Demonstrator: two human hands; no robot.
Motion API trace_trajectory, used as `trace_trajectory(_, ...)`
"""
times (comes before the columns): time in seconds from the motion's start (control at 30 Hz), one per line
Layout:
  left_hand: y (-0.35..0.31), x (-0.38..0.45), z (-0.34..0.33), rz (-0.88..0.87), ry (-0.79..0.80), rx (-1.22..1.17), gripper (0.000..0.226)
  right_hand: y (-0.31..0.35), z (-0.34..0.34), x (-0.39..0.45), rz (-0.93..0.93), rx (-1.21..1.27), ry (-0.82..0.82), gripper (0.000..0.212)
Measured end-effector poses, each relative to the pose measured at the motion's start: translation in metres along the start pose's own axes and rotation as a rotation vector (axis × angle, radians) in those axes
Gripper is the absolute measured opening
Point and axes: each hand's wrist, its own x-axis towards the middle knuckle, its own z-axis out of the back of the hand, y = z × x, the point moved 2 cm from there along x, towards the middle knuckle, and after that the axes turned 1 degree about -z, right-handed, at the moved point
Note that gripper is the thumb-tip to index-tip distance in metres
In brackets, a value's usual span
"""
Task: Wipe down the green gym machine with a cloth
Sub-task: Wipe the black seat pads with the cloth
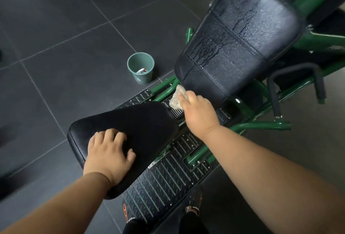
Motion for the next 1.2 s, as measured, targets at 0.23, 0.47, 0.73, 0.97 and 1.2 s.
trace_trajectory(0.23,-0.002,0.016,0.003,0.004,-0.006,0.012,0.049,-0.022,0.043,0.05,0.192,-0.487,0.05,0.069)
trace_trajectory(0.47,0.002,0.018,-0.005,-0.02,-0.038,-0.004,0.052,-0.042,0.038,0.097,0.29,-0.579,0.06,0.035)
trace_trajectory(0.73,0.001,0.02,-0.006,-0.029,-0.047,-0.036,0.052,-0.037,0.033,0.075,0.111,-0.539,-0.014,0.046)
trace_trajectory(0.97,0.003,0.02,-0.007,-0.027,-0.021,-0.036,0.053,-0.044,0.074,0.131,0.253,-0.669,0.02,0.053)
trace_trajectory(1.2,0.003,0.02,-0.009,-0.033,-0.035,-0.018,0.053,-0.017,0.046,0.15,0.315,-0.668,0.076,0.052)
